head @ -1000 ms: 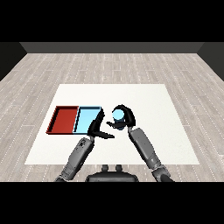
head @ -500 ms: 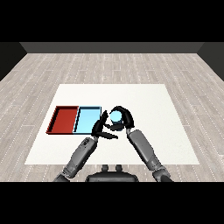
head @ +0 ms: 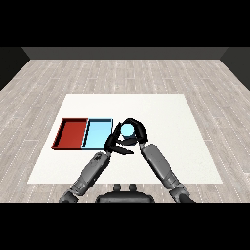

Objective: Pick the blue can and put it in the blue box

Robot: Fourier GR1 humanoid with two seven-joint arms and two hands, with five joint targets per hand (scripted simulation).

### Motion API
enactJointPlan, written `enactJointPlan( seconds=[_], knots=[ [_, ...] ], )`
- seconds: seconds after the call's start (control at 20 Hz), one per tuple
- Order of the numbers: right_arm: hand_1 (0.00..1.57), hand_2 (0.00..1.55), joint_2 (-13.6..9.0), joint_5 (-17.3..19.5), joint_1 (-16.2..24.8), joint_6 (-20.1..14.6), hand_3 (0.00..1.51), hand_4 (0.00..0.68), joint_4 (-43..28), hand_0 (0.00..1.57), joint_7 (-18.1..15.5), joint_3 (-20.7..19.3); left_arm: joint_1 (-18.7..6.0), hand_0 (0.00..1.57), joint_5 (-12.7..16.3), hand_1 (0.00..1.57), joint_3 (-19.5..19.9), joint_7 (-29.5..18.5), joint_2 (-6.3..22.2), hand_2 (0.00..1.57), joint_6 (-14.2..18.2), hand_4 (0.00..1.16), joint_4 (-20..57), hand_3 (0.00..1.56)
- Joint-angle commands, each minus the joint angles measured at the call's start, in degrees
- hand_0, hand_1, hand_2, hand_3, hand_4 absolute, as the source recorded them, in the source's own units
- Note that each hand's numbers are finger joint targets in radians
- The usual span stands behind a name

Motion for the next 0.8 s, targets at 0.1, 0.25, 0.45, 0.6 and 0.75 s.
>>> enactJointPlan(
  seconds=[0.1,0.25,0.45,0.6,0.75],
  knots=[
    [1.48,1.47,0.04,-2.76,-1.4,-1.96,1.42,0.594,-1.04,1.48,2.17,2.33,2.27,0.0,-2.85,0.0,-0.68,3.69,0.21,0.0,1.24,0.0,-5.46,0.0],
    [1.46,1.46,0.04,-0.49,1.35,-0.92,1.41,0.58,-2.29,1.46,1.65,2.91,-3.86,0.0,2.92,0.0,-4.5,-0.53,-0.08,0.0,3.97,0.0,1.74,0.0],
    [1.45,1.44,0.04,-3.83,-0.09,-7.02,1.4,0.562,1.43,1.45,-2.88,10.25,-0.41,0.0,4.48,0.0,-6.31,-4.89,-0.08,0.0,4.61,0.0,1.48,0.0],
    [1.48,1.46,0.04,-2.93,-0.01,-4.28,1.39,0.542,-1.64,1.48,0.1,7.73,-7.77,0.0,4.3,0.0,-3.23,-3.23,-0.08,0.0,3.53,0.0,5.9,0.0],
    [1.49,1.47,0.03,-3.95,0.66,-1.55,1.41,0.536,0.41,1.49,-1.97,6.59,-7.12,0.0,0.82,0.0,-1.35,2.69,-0.06,0.0,4.72,0.11,3.05,0.0]
  ],
)
